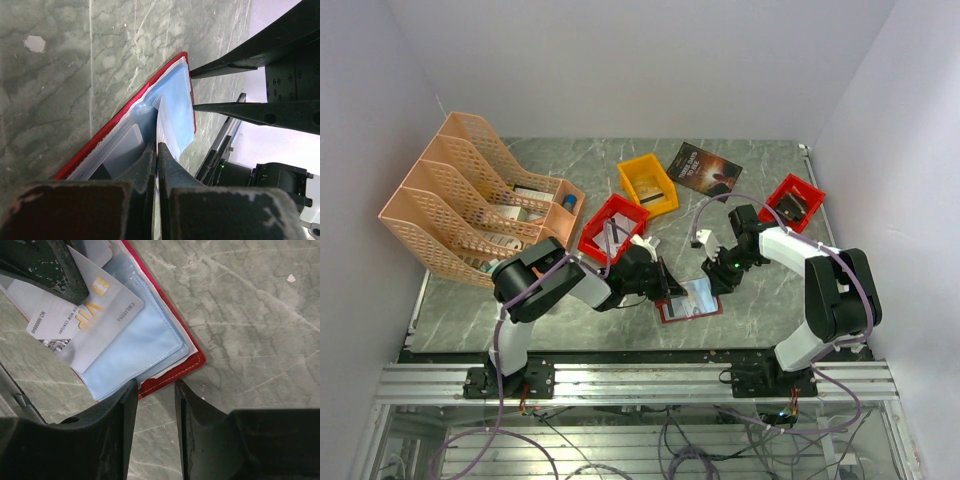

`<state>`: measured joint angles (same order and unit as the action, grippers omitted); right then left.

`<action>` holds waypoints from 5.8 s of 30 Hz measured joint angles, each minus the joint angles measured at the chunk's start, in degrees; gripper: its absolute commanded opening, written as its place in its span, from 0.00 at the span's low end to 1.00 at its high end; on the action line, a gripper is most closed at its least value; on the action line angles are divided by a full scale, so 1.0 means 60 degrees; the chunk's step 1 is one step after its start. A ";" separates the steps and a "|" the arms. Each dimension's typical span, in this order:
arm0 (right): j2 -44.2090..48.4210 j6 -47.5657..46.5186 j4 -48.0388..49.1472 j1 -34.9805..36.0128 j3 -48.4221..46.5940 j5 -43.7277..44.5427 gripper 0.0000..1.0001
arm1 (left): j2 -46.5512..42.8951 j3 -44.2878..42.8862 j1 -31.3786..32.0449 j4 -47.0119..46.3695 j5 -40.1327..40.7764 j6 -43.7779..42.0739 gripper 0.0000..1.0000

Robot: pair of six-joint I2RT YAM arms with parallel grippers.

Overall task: Put the credit cards into the card holder
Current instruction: Insert the credit card into the card holder.

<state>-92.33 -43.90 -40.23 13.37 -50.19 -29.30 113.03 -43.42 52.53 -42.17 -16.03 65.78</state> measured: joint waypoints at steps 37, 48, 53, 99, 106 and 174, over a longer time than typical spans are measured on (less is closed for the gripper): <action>0.3512 -0.6910 0.0317 0.3563 0.1858 -0.2182 0.03 | 0.0106 -0.0226 -0.0277 0.0229 -0.0583 -0.0583 0.10; 0.2754 -0.6291 0.1891 0.4513 0.2120 -0.0226 0.00 | 0.0168 -0.0342 -0.0306 0.0346 -0.0699 -0.0656 0.12; 0.2495 -0.5854 0.2401 0.4656 0.2127 0.0379 0.00 | 0.0219 -0.0382 -0.0310 0.0353 -0.0780 -0.0652 0.14; 0.2459 -0.5574 0.2029 0.4091 0.2153 0.1253 0.00 | -0.0408 -0.0280 -0.0313 0.1133 -0.0576 -0.1002 0.37; 0.2696 -0.5559 0.1829 0.3585 0.2149 0.0969 0.02 | -0.0951 0.0051 -0.0317 0.1439 -0.0262 -0.1180 0.36; 0.0138 -0.1843 -0.0047 0.0146 0.0109 -0.0182 0.03 | -0.0627 -0.1603 0.1144 0.3843 0.2830 -0.1774 0.07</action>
<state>-91.50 -54.96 -40.51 14.24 -49.54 -30.39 109.27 -53.04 59.40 -19.11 0.95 55.13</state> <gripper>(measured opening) 0.018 0.075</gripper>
